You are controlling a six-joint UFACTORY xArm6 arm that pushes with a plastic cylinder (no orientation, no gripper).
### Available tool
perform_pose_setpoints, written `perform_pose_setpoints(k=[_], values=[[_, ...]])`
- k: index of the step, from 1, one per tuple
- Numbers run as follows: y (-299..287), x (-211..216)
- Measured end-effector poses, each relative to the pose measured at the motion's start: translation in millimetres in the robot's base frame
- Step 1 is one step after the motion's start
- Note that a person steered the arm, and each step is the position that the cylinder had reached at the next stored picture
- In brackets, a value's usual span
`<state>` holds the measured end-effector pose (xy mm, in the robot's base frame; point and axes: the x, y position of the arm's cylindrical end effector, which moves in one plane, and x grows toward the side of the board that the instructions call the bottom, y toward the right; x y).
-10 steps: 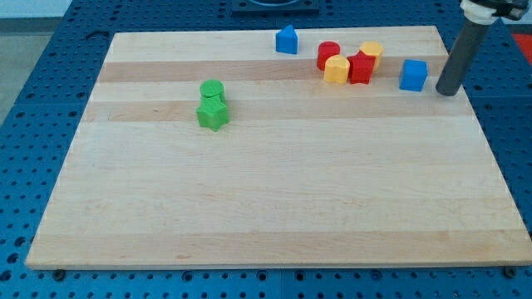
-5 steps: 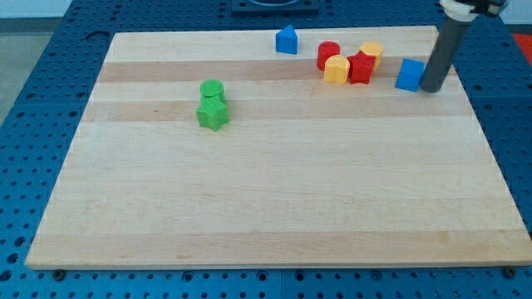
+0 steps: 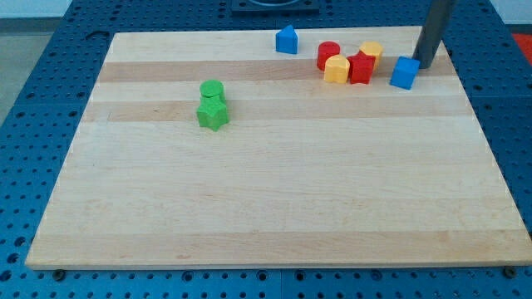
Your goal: Move the blue cube slightly left and down
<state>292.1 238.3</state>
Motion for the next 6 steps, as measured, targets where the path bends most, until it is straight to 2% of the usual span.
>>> perform_pose_setpoints(k=[6], values=[[-9.9, 12.2]])
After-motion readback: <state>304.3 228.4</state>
